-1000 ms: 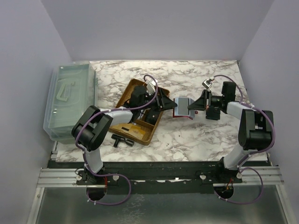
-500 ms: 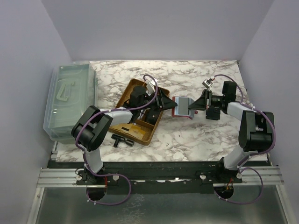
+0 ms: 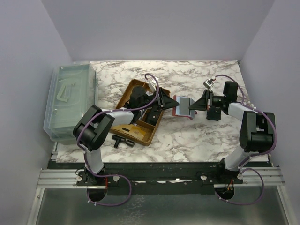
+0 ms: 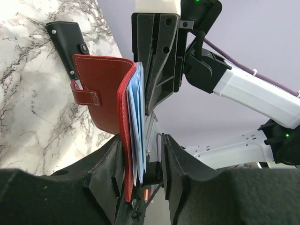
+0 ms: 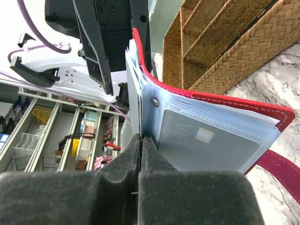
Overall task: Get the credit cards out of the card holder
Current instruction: Remove the credit card from the card holder.
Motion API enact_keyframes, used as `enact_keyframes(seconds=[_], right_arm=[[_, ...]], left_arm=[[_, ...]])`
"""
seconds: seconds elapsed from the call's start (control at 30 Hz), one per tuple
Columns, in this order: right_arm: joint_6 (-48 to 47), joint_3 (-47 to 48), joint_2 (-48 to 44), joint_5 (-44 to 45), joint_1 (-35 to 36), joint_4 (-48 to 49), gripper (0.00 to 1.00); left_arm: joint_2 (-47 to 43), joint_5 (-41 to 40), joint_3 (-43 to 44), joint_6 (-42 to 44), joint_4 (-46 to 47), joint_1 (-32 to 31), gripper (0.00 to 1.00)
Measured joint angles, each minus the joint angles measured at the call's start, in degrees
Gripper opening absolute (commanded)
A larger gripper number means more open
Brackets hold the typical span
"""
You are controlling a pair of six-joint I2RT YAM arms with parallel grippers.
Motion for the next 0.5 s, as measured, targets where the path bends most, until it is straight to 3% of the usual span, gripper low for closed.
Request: enact_keyframes(seconds=[0.17,0.37,0.5], right_arm=[[0.24,-0.02,0.0,-0.04,-0.07,0.02,0.0],[0.31,-0.04,0.0,-0.28,-0.37,0.22,0.0],[0.33,-0.07,0.0,-0.42,-0.39,0.42,0.0]], left_arm=[[1.2,0.35,0.98,-0.92,0.52,0.0,0.34],[2.75,0.94,2.05,-2.32,1.79,0.0,0.0],[3.1,1.36,2.08,-3.23,2.84,0.0,0.0]])
